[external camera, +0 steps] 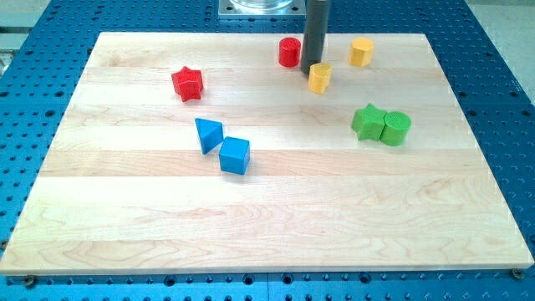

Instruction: Move the red star below the red circle

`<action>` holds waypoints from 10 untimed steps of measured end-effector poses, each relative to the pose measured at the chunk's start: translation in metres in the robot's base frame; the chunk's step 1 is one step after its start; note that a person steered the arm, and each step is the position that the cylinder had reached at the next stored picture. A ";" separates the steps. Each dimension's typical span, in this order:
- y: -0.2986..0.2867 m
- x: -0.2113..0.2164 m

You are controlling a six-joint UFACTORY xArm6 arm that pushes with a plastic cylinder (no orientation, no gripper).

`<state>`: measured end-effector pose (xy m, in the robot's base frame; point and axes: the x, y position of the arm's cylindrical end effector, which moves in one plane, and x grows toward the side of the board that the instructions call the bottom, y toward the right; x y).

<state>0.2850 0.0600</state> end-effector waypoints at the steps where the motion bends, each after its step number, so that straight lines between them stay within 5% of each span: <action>1: -0.019 -0.027; 2: -0.024 -0.022; 5: -0.263 0.042; 7: -0.168 0.053; 8: -0.182 0.068; 10: -0.101 0.064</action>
<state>0.3493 -0.0408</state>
